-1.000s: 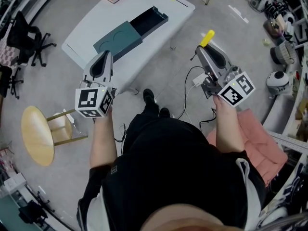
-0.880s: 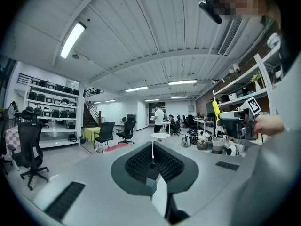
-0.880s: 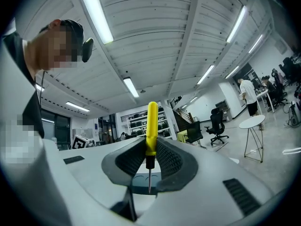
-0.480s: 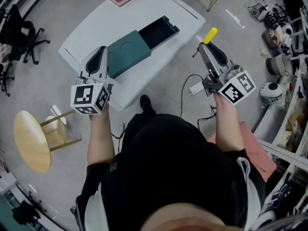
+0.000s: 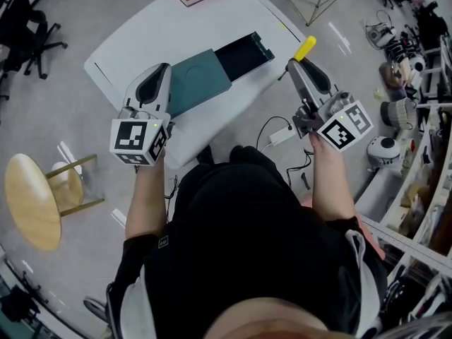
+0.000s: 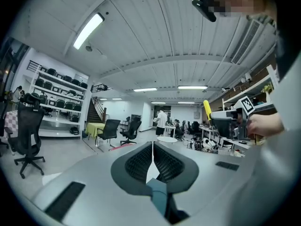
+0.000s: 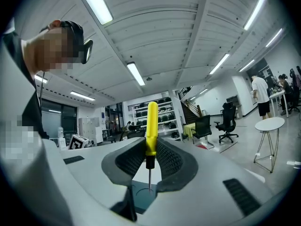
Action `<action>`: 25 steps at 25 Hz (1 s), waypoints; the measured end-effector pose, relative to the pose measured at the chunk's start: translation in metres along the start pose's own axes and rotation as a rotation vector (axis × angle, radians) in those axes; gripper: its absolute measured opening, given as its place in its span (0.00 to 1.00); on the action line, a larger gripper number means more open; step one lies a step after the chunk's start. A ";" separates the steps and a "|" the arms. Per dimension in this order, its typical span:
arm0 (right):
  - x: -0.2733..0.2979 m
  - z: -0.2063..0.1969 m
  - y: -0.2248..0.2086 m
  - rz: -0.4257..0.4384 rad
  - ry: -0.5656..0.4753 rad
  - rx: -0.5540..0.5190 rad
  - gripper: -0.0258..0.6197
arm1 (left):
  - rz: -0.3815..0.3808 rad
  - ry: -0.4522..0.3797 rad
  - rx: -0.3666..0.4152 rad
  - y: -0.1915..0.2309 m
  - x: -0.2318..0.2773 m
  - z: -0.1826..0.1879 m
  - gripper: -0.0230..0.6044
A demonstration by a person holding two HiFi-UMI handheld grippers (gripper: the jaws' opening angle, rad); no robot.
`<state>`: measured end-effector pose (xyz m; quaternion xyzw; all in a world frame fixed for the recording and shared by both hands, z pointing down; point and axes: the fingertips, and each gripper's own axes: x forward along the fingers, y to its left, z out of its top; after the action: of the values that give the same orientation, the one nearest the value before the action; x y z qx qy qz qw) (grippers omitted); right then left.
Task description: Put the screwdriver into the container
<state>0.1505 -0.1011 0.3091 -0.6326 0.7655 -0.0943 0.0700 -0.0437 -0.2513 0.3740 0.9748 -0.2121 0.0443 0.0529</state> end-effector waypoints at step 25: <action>0.101 -0.007 -0.181 0.459 0.155 0.078 0.17 | 0.510 0.050 -0.060 -0.011 0.080 0.003 0.07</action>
<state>0.3022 -0.2327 0.3591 -0.4297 0.8881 -0.1536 0.0548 0.0332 -0.2745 0.3792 0.8864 -0.4509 0.0739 0.0740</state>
